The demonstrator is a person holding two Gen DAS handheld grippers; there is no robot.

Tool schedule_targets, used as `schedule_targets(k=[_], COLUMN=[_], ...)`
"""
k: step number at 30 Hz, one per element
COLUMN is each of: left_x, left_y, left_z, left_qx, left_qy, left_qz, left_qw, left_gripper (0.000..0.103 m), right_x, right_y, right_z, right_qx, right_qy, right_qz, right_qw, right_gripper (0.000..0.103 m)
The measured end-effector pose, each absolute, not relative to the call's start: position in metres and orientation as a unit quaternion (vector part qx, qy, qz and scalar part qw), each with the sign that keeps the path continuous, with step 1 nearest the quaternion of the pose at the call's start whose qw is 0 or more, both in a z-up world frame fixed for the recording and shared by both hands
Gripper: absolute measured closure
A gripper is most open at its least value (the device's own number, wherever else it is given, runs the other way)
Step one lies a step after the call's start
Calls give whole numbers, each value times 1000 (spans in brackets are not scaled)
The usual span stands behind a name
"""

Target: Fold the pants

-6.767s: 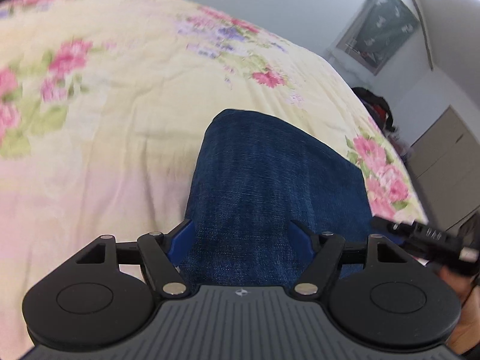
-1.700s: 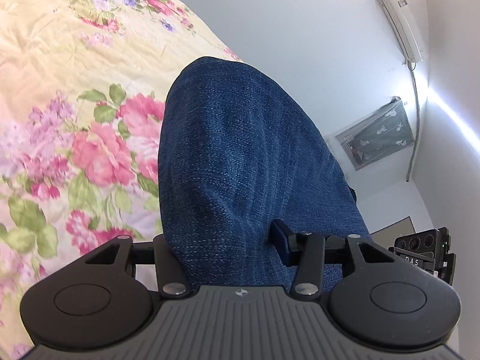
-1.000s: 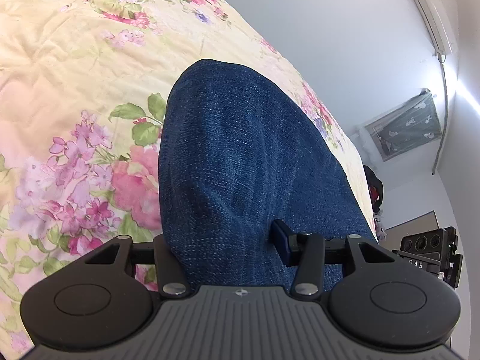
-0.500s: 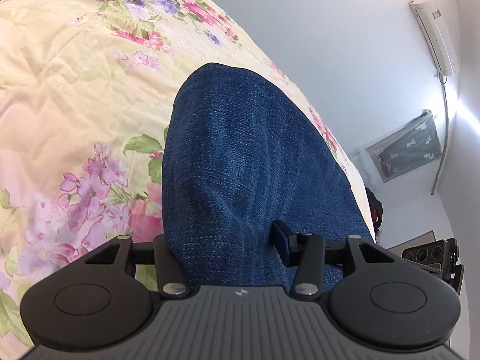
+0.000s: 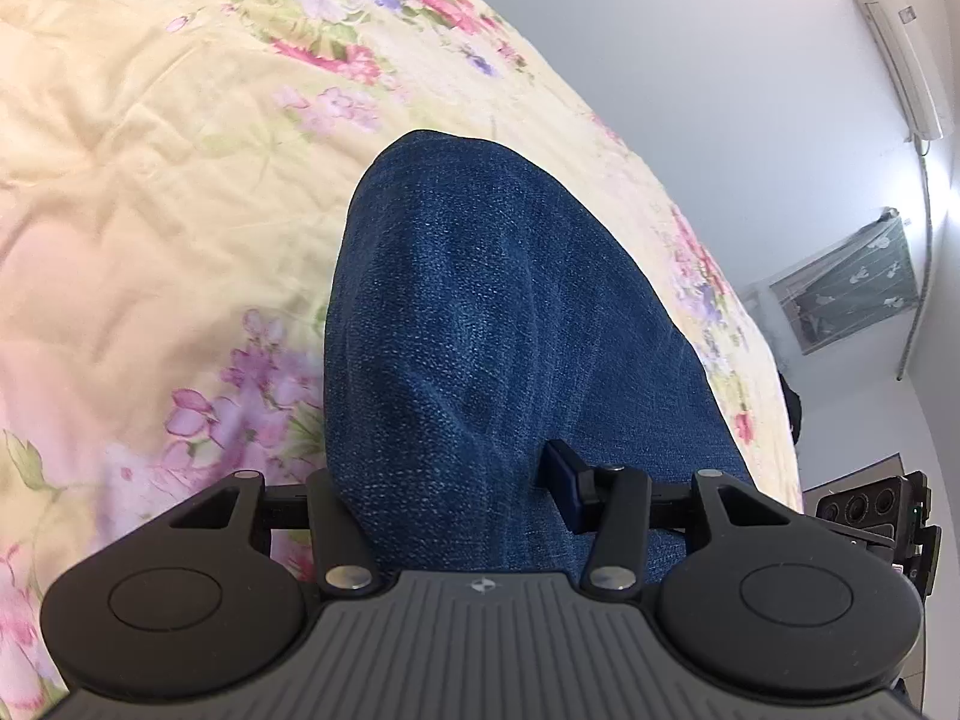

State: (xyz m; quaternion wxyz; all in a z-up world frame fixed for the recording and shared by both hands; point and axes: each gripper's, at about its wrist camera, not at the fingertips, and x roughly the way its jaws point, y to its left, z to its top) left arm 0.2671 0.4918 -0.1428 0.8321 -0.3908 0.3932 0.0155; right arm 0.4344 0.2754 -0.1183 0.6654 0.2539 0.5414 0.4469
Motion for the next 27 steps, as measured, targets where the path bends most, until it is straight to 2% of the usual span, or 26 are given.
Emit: schedule_targets(k=[7,11,13,16,17,23,27], left_x=[276,276,274,271,273,267,259], left_y=[514,520,519,517,517,512,513], left_z=[-184,-196,-199,-206,-208,-205,-200], left_qx=[-393,-388,-382,-373,-373,-365,-369], left_qy=[407,399,398,401,402,402,408], left_qz=[33,27,24,30,32,33,25], left_qw=[824,831,834,836,836,839,835], left_gripper=[47,44,38,25,24,24,28], right_x=[445,451,453,454,454,446,439], right_y=[308,315,315,313,312,301,285], right_z=[-167,-184,-192,-204,-208,-208,-208], right_qx=[257,257,256,253,254,255,246], right_qy=[552,539,541,555,557,549,558], right_qz=[444,459,462,451,449,456,461], right_qw=[658,658,655,652,650,653,645], right_gripper=[77,77,77,70,68,66,64])
